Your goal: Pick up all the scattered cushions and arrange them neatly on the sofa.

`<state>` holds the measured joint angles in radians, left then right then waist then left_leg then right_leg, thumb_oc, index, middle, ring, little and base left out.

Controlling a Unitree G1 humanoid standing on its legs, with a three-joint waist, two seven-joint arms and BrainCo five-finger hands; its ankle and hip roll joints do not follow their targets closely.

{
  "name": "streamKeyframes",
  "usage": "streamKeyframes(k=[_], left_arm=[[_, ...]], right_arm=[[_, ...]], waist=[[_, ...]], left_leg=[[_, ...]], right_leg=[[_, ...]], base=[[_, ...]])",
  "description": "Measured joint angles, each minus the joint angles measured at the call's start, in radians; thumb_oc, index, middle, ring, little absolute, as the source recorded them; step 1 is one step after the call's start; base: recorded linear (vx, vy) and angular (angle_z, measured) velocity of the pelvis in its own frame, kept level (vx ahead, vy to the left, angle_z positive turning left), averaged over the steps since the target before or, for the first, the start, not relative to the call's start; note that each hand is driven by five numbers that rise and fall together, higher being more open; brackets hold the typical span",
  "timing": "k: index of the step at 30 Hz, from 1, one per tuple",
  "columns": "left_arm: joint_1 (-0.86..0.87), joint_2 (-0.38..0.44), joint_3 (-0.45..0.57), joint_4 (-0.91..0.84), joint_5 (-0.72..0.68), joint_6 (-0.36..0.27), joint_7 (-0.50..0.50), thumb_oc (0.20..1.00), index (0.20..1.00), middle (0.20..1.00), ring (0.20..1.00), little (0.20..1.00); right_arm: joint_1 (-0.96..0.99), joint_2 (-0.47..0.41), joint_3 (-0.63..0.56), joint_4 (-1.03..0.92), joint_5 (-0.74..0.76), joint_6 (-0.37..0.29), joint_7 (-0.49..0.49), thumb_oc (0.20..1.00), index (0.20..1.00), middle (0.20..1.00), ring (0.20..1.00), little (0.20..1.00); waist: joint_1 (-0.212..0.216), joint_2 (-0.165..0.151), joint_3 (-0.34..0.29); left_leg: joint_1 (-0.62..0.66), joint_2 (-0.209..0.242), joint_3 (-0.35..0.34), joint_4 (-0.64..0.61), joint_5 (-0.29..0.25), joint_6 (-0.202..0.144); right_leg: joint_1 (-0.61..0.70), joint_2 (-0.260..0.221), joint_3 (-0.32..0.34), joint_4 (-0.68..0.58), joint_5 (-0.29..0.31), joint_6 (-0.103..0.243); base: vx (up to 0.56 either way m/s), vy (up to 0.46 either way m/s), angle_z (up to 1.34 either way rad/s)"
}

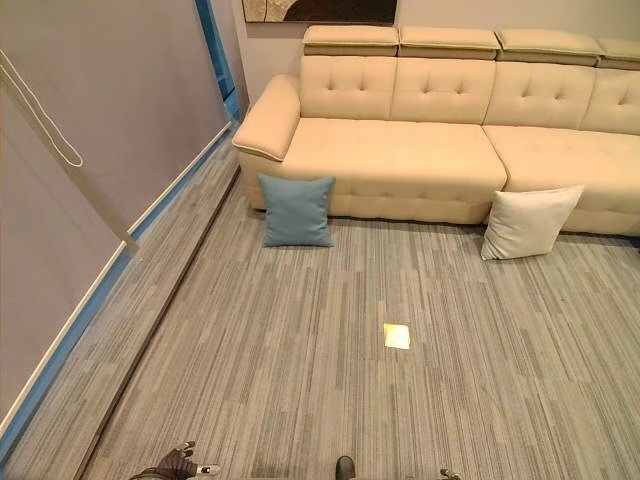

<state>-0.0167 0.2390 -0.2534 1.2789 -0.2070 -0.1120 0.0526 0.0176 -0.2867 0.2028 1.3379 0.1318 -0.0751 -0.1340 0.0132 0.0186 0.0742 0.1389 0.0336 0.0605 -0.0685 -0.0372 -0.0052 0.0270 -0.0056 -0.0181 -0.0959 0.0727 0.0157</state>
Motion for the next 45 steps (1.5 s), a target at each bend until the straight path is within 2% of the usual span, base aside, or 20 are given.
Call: streamKeyframes(k=[25,32,37,41,42,43,45], left_arm=[[0.03,-0.021,0.019,0.001,0.001,0.014,-0.002,1.0,1.0,1.0,1.0,1.0],[0.028,-0.019,0.019,0.001,0.001,0.015,-0.003,1.0,1.0,1.0,1.0,1.0],[0.014,-0.017,0.019,0.001,0.001,0.014,-0.002,1.0,1.0,1.0,1.0,1.0],[-0.017,-0.007,0.019,0.003,-0.001,0.013,-0.002,1.0,1.0,1.0,1.0,1.0],[-0.02,-0.004,0.019,0.002,-0.001,0.013,-0.002,1.0,1.0,1.0,1.0,1.0],[-0.019,0.004,0.02,0.003,-0.001,0.013,-0.003,1.0,1.0,1.0,1.0,1.0],[-0.031,0.009,0.019,0.005,-0.001,0.013,-0.003,1.0,1.0,1.0,1.0,1.0]], right_arm=[[0.0,0.0,0.015,-0.007,-0.039,-0.007,-0.003,1.0,1.0,1.0,1.0,1.0],[-0.002,0.0,0.045,-0.007,-0.04,-0.007,0.006,1.0,1.0,1.0,1.0,1.0],[-0.01,0.0,0.049,-0.005,-0.04,-0.005,0.007,1.0,1.0,1.0,1.0,1.0],[-0.06,0.0,0.05,-0.005,-0.04,-0.005,0.007,1.0,1.0,1.0,1.0,1.0],[-0.063,0.0,0.05,-0.008,-0.04,-0.006,0.007,1.0,1.0,1.0,1.0,1.0],[-0.064,0.003,0.05,-0.012,-0.041,-0.008,0.007,1.0,1.0,1.0,1.0,1.0],[-0.092,0.001,0.054,0.004,-0.047,-0.007,0.007,1.0,1.0,1.0,1.0,1.0]], waist=[[0.005,0.009,-0.016],[0.01,-0.016,-0.023],[0.036,-0.029,-0.009],[0.056,-0.043,0.036],[0.059,-0.048,0.04],[0.06,-0.061,0.045],[0.057,-0.054,0.078]], left_leg=[[0.006,0.001,-0.017,0.001,0.001,-0.002],[-0.009,-0.002,-0.016,0.0,-0.001,-0.005],[-0.043,-0.015,-0.014,0.02,-0.004,-0.002],[-0.087,-0.036,-0.018,0.026,0.001,0.013],[-0.087,-0.039,-0.018,0.023,0.0,0.02],[-0.086,-0.053,-0.016,0.023,-0.007,0.024],[-0.085,-0.052,-0.021,0.018,-0.01,0.039]], right_leg=[[0.013,-0.001,-0.02,0.0,-0.003,-0.003],[-0.003,-0.001,-0.017,0.001,-0.002,-0.002],[-0.032,-0.007,-0.006,0.01,0.003,0.001],[-0.1,-0.019,0.001,0.074,0.0,0.012],[-0.114,-0.021,0.005,0.09,-0.006,0.019],[-0.124,-0.037,0.008,0.115,-0.03,0.043],[-0.214,-0.034,-0.001,0.297,-0.036,0.063]], base=[[0.0,0.002,0.02],[0.0,0.025,-0.01],[-0.02,0.069,-0.04],[0.03,0.13,-0.04],[0.07,0.192,-0.08],[0.07,0.193,-0.12],[0.16,0.121,-0.1]])
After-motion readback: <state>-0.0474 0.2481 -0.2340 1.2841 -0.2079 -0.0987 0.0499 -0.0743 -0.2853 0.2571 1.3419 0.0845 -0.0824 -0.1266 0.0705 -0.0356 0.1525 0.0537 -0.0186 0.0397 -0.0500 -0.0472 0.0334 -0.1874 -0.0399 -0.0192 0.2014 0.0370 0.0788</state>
